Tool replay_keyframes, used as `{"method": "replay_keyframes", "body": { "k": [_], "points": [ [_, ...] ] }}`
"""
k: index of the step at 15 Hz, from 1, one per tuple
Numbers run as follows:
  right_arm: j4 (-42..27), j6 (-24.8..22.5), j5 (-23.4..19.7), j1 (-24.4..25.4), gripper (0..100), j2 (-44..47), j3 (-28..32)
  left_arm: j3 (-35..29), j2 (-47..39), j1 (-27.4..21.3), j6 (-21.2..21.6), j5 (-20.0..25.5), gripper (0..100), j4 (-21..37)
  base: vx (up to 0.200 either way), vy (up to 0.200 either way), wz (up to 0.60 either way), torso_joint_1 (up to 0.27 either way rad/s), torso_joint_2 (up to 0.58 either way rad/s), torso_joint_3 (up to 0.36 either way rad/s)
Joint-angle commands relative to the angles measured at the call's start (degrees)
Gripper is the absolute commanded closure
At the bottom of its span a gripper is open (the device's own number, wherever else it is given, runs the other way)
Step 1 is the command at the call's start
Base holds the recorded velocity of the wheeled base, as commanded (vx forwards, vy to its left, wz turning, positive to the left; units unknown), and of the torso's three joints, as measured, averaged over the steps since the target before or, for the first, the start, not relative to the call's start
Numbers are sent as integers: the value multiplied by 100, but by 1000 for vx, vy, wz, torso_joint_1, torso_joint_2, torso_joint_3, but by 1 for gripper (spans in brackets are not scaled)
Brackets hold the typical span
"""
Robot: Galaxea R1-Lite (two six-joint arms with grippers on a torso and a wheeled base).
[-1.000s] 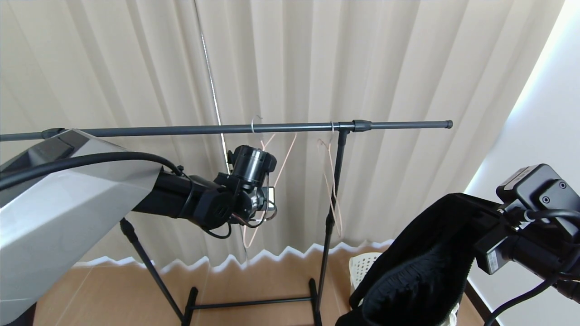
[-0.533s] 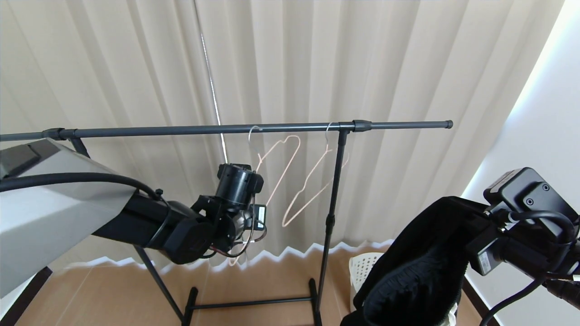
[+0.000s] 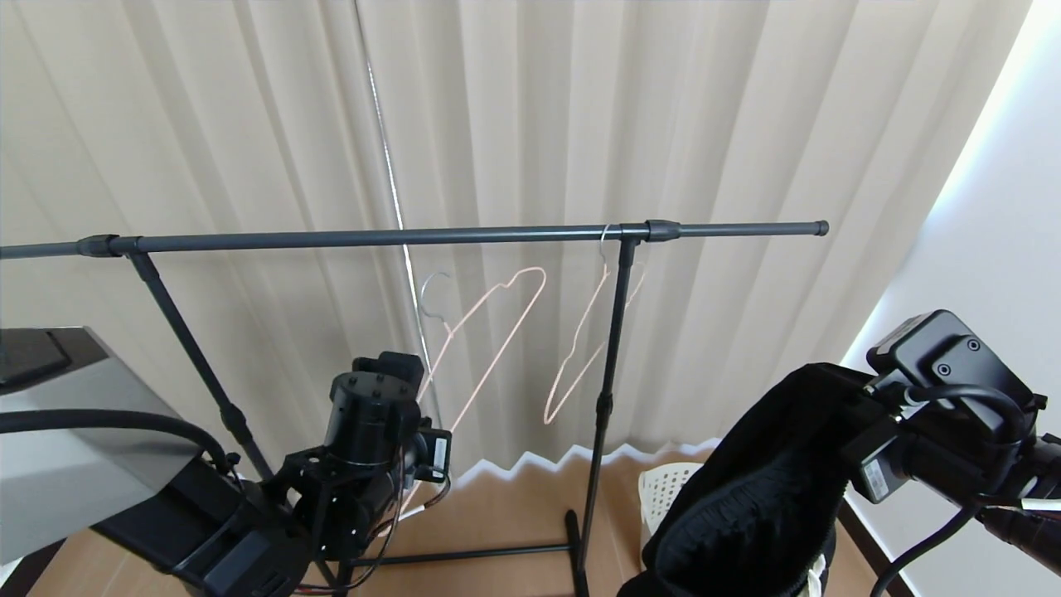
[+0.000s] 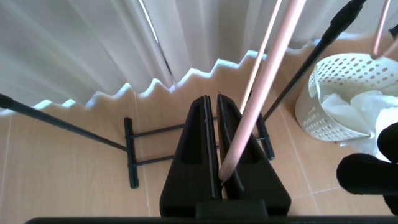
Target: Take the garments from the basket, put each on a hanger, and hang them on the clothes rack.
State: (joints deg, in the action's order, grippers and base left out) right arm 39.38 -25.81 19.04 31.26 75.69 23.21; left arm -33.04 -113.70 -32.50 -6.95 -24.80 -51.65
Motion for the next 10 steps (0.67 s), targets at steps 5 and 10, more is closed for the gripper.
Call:
{"method": "replay_keyframes", "body": {
  "k": [5, 10],
  "points": [
    [9, -3, 205, 3, 100, 209, 78, 1897, 41, -116, 871, 493, 100, -2798, 0, 0, 0, 0, 0, 0],
    [26, 23, 741, 3, 100, 543, 447, 2785, 885, -239, 1750, 1108, 100, -3527, 0, 0, 0, 0, 0, 0]
  ]
}}
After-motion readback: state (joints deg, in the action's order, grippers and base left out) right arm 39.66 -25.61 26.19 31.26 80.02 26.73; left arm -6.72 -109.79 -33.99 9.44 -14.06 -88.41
